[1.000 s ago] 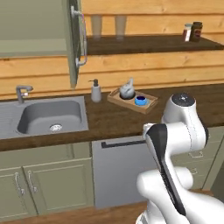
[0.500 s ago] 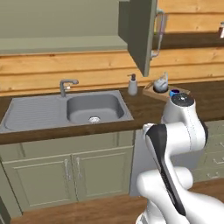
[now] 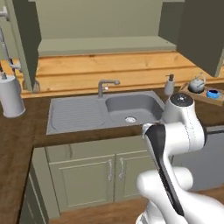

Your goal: Pick the kettle from the counter and place it on the tray. Then pick the mug from the cabinet and place it on the tray. Then close the cabinet doors.

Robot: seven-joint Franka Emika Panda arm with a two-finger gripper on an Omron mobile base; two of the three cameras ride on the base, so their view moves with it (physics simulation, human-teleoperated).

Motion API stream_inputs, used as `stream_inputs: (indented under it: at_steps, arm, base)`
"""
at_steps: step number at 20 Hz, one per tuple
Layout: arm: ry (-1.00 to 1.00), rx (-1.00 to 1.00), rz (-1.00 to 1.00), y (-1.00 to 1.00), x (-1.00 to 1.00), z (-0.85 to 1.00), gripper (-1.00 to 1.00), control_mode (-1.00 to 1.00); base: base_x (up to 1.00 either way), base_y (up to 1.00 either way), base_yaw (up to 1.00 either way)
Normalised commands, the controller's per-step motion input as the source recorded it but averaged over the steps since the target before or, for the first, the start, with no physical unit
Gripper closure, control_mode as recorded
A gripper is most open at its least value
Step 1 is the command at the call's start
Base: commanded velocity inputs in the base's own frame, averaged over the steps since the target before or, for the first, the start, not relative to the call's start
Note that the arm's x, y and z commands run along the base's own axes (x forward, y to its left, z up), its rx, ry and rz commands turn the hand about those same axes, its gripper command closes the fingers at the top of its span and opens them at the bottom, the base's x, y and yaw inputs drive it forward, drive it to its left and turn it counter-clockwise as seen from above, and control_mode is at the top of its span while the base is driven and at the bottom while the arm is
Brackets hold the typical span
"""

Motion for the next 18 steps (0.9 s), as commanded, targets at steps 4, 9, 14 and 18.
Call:
stream_inputs:
  at_steps: [4,9,14,18]
  arm:
    - [0.0,0.0,0.0,0.0,0.0,0.0,-1.0,1.0]
    - [0.0,0.0,0.0,0.0,0.0,0.0,-1.0,1.0]
    - [0.0,0.0,0.0,0.0,0.0,0.0,-1.0,1.0]
    - [0.0,0.0,0.0,0.0,0.0,0.0,-1.0,1.0]
  base:
    - [0.79,0.13,0.0]
    - [0.48,0.0,0.0]
    - [0.13,0.22,0.01]
    - [0.0,0.39,0.03]
